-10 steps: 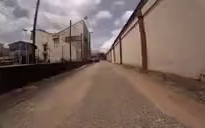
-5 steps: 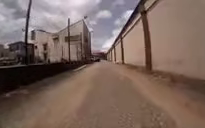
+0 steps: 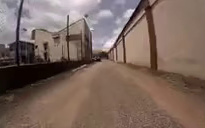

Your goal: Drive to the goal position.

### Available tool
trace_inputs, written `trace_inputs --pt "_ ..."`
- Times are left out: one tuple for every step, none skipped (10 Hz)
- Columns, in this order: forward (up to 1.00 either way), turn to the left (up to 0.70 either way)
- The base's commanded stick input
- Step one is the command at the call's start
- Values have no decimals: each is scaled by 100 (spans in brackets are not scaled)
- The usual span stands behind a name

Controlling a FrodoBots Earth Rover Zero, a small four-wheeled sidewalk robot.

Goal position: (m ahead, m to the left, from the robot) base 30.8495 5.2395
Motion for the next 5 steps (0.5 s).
trace_inputs --pt "85 0" --pt "85 0" --pt "85 0" --pt "85 0" --pt "85 0"
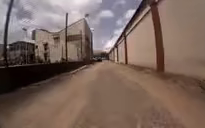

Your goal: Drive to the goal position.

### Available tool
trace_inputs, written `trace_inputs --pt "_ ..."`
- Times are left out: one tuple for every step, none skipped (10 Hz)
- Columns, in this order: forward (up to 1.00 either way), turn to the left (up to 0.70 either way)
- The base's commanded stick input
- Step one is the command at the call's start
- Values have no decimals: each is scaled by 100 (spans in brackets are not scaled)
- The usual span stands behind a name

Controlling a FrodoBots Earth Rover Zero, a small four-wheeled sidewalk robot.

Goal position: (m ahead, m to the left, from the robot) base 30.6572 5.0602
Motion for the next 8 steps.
trace_inputs --pt "85 0" --pt "85 0" --pt "85 0" --pt "85 0" --pt "85 0" --pt "85 0" --pt "85 0" --pt "85 0"
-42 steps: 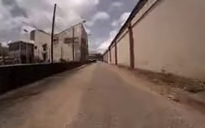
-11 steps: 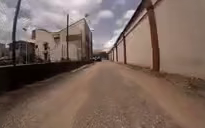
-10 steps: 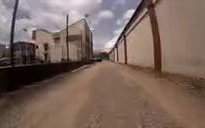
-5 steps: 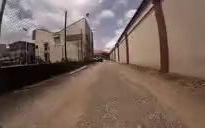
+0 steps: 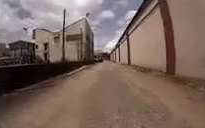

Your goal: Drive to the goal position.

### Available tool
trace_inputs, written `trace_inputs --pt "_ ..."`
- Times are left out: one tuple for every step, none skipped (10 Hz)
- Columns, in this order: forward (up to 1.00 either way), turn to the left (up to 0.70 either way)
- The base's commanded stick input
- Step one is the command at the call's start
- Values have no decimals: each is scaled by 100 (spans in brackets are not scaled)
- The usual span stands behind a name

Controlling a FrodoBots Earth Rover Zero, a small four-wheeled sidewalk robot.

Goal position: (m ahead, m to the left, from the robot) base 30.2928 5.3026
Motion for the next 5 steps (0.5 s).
trace_inputs --pt "85 0" --pt "85 -22" --pt "85 -34" --pt "85 -34" --pt "85 -28"
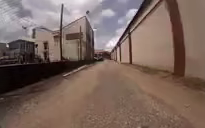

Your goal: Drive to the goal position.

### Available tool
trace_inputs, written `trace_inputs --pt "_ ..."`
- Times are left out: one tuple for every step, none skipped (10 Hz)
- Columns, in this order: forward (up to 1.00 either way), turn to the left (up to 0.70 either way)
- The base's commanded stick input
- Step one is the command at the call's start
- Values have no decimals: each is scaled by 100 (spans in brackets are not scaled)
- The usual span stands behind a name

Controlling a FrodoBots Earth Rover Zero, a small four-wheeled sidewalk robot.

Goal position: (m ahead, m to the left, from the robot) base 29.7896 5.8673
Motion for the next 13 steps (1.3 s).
trace_inputs --pt "85 -18" --pt "85 0" --pt "85 0" --pt "85 0" --pt "85 0" --pt "85 0" --pt "85 0" --pt "85 0" --pt "85 0" --pt "85 0" --pt "85 0" --pt "85 0" --pt "85 0"
